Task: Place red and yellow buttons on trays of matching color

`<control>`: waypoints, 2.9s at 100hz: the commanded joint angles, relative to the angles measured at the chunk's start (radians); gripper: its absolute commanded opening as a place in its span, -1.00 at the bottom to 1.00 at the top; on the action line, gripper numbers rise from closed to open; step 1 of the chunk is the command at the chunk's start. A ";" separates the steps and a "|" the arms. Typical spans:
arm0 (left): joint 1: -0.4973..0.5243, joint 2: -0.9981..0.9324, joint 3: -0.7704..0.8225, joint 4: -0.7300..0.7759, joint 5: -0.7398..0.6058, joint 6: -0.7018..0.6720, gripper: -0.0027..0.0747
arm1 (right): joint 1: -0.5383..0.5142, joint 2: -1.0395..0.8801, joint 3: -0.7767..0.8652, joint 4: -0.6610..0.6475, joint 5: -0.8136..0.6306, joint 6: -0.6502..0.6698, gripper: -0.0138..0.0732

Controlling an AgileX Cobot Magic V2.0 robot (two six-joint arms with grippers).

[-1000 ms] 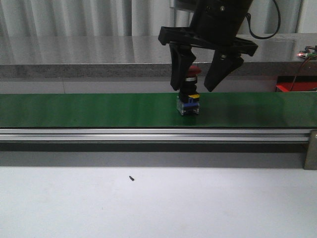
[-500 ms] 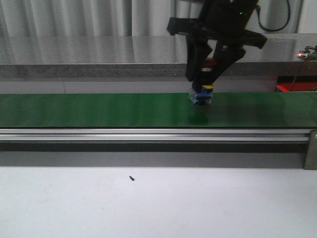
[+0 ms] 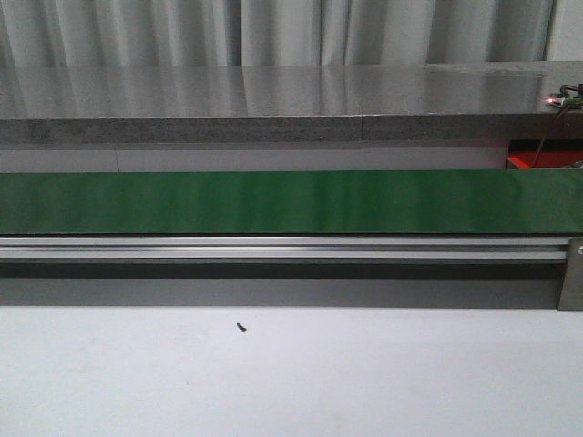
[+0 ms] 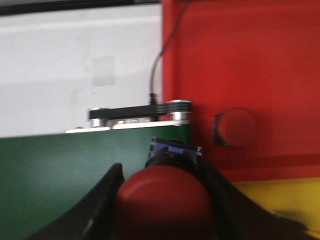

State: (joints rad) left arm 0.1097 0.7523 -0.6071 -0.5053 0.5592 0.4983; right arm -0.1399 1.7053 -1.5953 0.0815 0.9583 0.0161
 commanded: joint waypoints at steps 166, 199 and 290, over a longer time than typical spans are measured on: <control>-0.010 0.002 -0.027 -0.029 -0.056 0.000 -0.98 | -0.287 0.337 -0.029 0.145 -0.259 -0.337 0.41; -0.010 0.002 -0.027 -0.029 -0.056 0.000 -0.98 | -0.287 0.288 -0.028 0.149 -0.221 -0.337 0.34; -0.010 0.002 -0.027 -0.029 -0.056 0.000 -0.98 | -0.256 -0.147 -0.027 0.177 0.001 -0.343 -0.97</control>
State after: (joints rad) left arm 0.1097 0.7523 -0.6071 -0.5053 0.5592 0.4983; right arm -0.3967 1.6379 -1.5990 0.2288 0.9754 -0.3107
